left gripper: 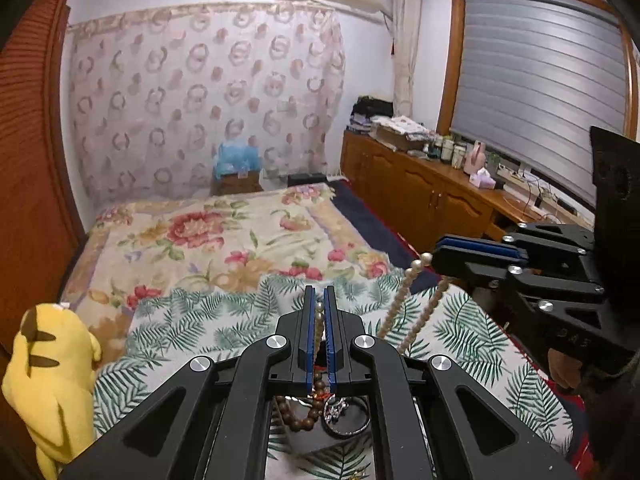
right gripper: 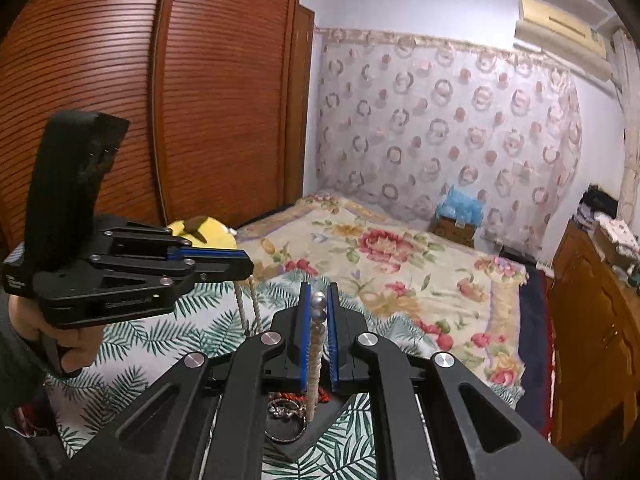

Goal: Organize jewelry
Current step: 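Lift both pearl strands and carry them toward the black box, then lower the pearls into the box and open both tools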

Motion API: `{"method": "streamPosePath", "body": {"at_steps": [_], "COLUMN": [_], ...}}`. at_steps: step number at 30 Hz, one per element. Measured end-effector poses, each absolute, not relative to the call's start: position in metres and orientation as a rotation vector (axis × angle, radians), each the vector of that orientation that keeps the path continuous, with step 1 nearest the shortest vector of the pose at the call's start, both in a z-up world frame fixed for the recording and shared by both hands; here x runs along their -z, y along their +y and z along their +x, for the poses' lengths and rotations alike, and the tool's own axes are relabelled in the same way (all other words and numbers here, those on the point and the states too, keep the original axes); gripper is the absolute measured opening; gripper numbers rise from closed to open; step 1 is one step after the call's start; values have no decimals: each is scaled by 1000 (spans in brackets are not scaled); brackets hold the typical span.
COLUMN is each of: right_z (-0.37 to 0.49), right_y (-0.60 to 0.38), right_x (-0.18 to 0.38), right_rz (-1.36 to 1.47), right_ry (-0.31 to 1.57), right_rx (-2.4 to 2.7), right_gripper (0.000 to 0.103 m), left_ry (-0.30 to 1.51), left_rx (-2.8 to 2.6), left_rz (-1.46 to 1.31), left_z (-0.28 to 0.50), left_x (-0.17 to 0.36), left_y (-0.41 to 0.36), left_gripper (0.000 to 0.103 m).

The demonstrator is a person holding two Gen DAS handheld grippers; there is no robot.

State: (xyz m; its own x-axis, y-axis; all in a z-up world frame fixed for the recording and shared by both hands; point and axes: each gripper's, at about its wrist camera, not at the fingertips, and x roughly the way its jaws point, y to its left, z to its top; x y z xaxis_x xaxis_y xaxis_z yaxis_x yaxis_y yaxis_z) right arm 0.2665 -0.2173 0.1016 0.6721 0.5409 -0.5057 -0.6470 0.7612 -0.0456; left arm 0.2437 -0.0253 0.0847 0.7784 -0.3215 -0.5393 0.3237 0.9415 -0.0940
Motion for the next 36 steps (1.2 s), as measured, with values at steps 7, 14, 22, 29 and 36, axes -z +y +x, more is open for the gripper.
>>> {"method": "streamPosePath", "body": {"at_steps": [7, 14, 22, 29, 36], "right_z": [288, 290, 294, 290, 286], "right_y": [-205, -197, -195, -196, -198], "right_x": [-52, -12, 11, 18, 16], "right_rz": [-221, -210, -196, -178, -179], "right_ry": [597, 669, 718, 731, 730], "right_rx": [-685, -697, -711, -722, -731], "right_gripper": [9, 9, 9, 9, 10], "left_ry": [657, 732, 776, 801, 814], "left_rx": [371, 368, 361, 363, 350], "left_rz": [-8, -28, -34, -34, -11], "left_z": [247, 245, 238, 234, 231], "left_x": [-48, -10, 13, 26, 35], "left_y": [-31, -29, -28, -30, -34], "left_gripper": [4, 4, 4, 4, 4]}}
